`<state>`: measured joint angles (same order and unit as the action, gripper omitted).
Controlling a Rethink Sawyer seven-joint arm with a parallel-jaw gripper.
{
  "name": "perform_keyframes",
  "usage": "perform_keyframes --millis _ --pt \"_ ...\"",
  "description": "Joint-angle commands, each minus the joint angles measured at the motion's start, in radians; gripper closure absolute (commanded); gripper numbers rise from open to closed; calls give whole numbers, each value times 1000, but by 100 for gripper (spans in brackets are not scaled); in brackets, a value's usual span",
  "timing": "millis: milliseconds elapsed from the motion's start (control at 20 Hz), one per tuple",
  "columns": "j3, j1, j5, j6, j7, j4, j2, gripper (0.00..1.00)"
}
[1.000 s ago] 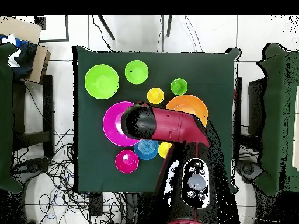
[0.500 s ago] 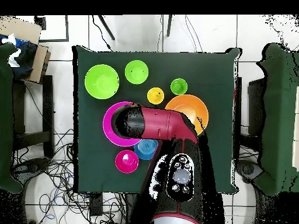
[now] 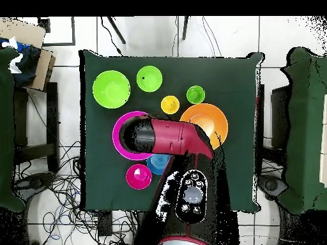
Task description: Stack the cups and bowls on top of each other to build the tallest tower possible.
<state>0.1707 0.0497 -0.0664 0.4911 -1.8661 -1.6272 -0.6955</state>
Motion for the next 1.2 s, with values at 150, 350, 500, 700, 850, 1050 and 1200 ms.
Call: perform_keyframes --millis 150,350,500,700,850,1050,1200 --pt "-40 -14 0 -18 -126 36 23 0" --pt "-29 -35 3 -26 -144 65 40 0" --pt "-24 -47 2 -28 -145 87 49 0" --pt "-17 -66 5 -40 -156 109 61 0" --pt "-7 -86 7 -54 -172 133 79 0" --pt "1 -112 17 -66 -186 161 102 0" --pt "12 -137 29 -79 -202 177 120 0"
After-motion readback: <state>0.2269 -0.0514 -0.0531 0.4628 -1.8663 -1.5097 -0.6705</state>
